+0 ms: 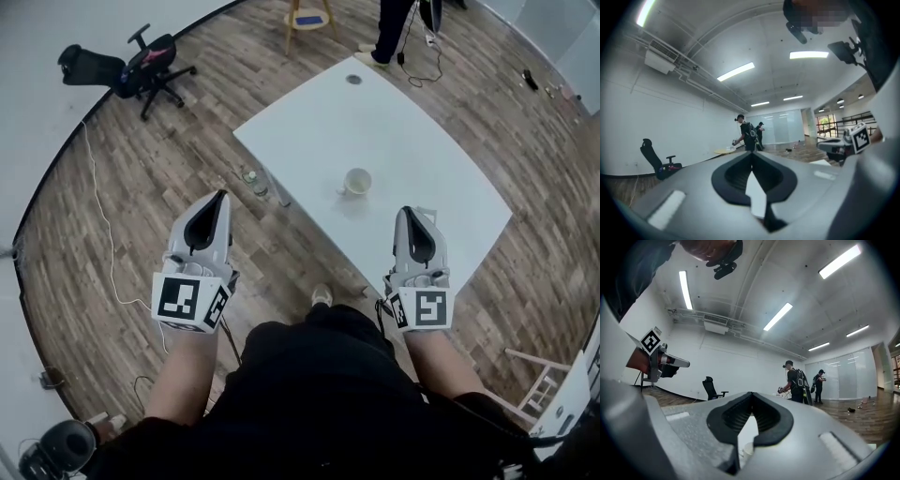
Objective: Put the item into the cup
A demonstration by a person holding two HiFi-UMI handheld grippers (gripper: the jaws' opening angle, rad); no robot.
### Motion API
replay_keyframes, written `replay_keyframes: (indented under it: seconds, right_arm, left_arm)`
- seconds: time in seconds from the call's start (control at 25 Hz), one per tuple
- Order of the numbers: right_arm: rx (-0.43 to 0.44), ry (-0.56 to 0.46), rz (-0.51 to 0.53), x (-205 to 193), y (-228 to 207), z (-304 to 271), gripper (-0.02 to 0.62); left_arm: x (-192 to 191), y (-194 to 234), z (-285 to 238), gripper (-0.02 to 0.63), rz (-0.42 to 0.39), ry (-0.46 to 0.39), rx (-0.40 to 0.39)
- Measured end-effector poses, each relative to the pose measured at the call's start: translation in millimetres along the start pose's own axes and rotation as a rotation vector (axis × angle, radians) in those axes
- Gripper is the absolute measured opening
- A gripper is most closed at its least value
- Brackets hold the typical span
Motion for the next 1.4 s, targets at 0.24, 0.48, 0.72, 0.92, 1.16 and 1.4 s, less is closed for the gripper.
replay_keyframes:
  seconds: [0.24,0.48,0.72,0.92,1.16,1.4]
  right_arm:
    - [0.014,0.028,-0.016,-7.5,-3.9,-36.0,0.002]
    - [-0.038,0.080,0.016,-18.9,-0.4,-64.2,0.002]
    - [-0.227,0.148,0.032,-21.4,-3.8,-86.2,0.002]
    - [-0.394,0.208,0.049,-11.5,-7.9,-92.6,0.002]
    - [-0.586,0.289,0.080,-0.9,1.3,-93.1,0.002]
    - [-0.810,0.374,0.093,12.4,0.2,-57.2,0.002]
  left_arm:
    - [14.2,5.0,-39.8,-0.005,-0.073,-0.011,-0.052]
    - [7.5,30.0,-86.5,-0.005,-0.063,0.002,-0.132]
    - [7.5,63.1,-161.3,-0.005,-0.049,0.000,-0.309]
    - [18.4,67.0,-224.4,-0.005,-0.038,-0.002,-0.484]
    - [12.8,57.7,-281.7,-0.005,-0.012,0.020,-0.707]
    - [4.7,26.7,-315.5,-0.005,0.019,0.051,-0.888]
Point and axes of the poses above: the fingertips, and each gripper's own axes: z backward along the fingers, y to its left, x out of its top, the point moved 8 cm from there along z, backward along the fingers, and after that the axes turned 10 degrees about z, right-handed, at the moved point
